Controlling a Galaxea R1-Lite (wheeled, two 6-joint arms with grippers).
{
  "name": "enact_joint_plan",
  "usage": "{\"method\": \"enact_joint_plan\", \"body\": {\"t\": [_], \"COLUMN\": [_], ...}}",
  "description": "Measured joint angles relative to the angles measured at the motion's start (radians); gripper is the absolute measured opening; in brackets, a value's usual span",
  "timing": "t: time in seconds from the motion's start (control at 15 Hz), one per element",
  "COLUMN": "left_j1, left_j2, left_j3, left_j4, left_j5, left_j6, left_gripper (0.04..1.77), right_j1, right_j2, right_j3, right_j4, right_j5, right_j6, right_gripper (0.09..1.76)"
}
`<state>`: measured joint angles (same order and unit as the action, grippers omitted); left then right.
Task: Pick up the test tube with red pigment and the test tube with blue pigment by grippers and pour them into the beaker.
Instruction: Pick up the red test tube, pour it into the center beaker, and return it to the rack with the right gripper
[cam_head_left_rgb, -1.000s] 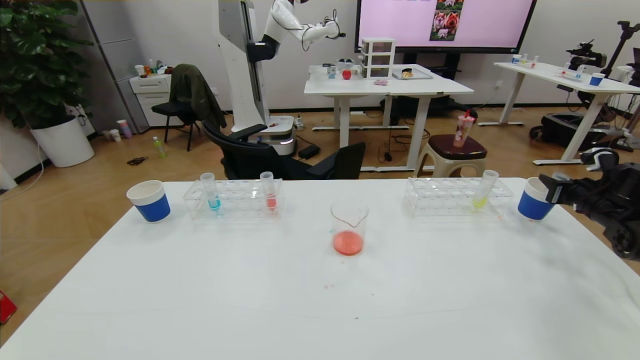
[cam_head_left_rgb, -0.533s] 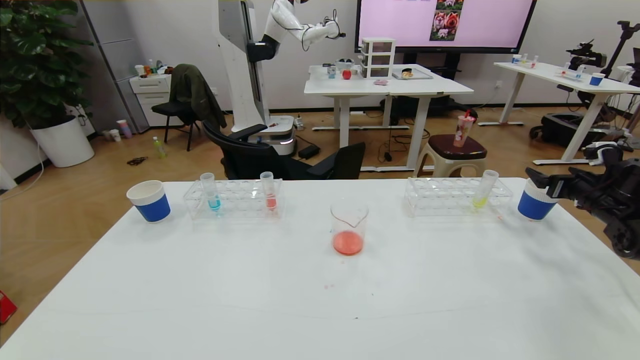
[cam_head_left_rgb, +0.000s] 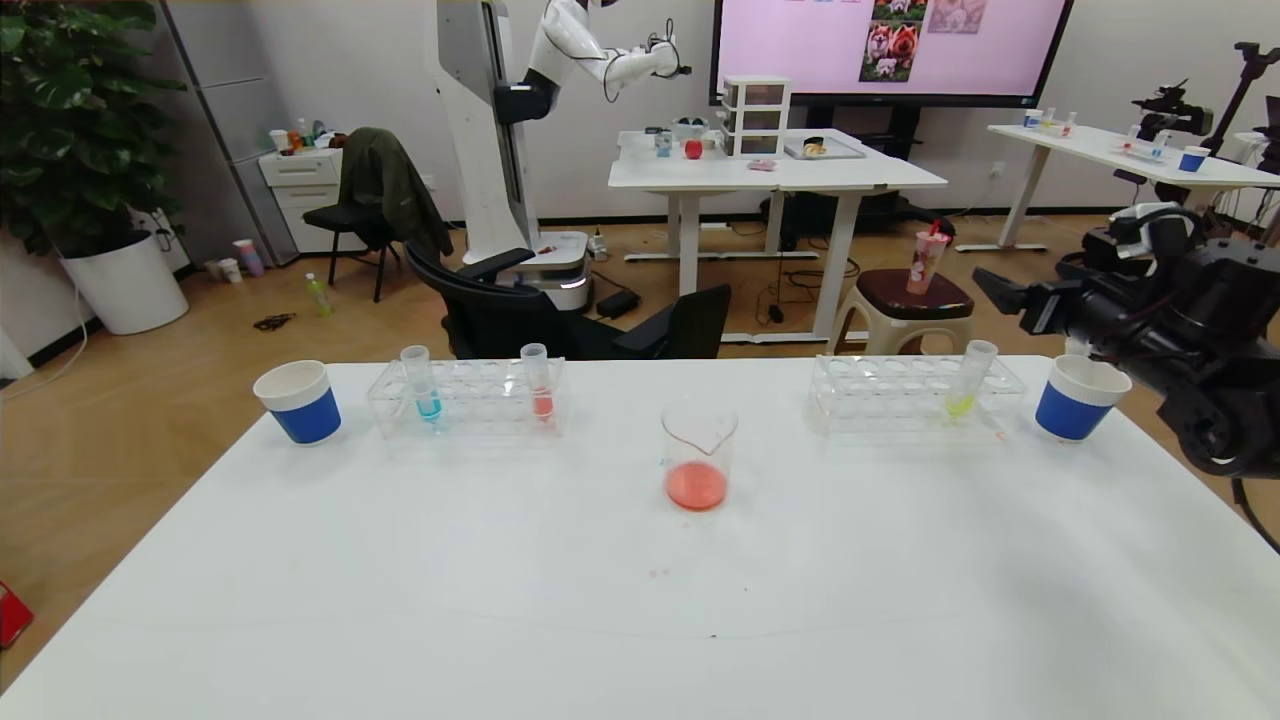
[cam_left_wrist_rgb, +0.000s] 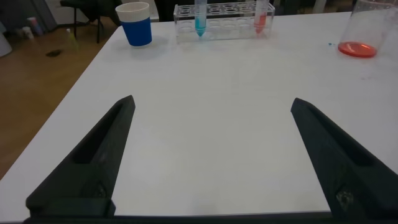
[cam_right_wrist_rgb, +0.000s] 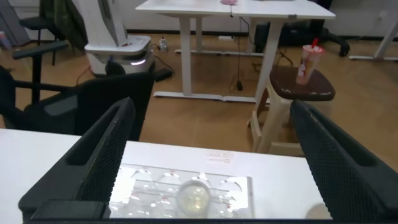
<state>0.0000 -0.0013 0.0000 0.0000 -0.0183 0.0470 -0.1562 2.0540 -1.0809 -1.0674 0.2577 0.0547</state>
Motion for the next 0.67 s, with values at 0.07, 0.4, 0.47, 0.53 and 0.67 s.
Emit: {"method": "enact_joint_plan", "body": {"t": [0.07, 0.4, 0.47, 0.53, 0.67], "left_j1": [0.0, 0.0, 0.0, 0.0, 0.0], "left_j2": [0.0, 0.0, 0.0, 0.0, 0.0], "left_j3": [0.0, 0.0, 0.0, 0.0, 0.0], "left_j4": [0.0, 0.0, 0.0, 0.0, 0.0], "left_j5": [0.0, 0.0, 0.0, 0.0, 0.0], "left_j6": [0.0, 0.0, 0.0, 0.0, 0.0], "left_gripper": [1.75, 1.75, 1.75, 1.75, 1.75], "right_j1": [0.037, 0.104, 0.107, 0.108, 0.107], "right_j2": [-0.037, -0.27, -0.339, -0.408, -0.564], "right_j3": [0.0, 0.062, 0.093, 0.126, 0.201], "right_j4": [0.014, 0.056, 0.059, 0.06, 0.063], "right_j5": [-0.021, -0.042, -0.047, -0.051, -0.058], "right_j6": [0.001, -0.008, -0.01, -0.011, -0.013], "right_gripper": [1.74, 1.74, 1.74, 1.74, 1.74]}}
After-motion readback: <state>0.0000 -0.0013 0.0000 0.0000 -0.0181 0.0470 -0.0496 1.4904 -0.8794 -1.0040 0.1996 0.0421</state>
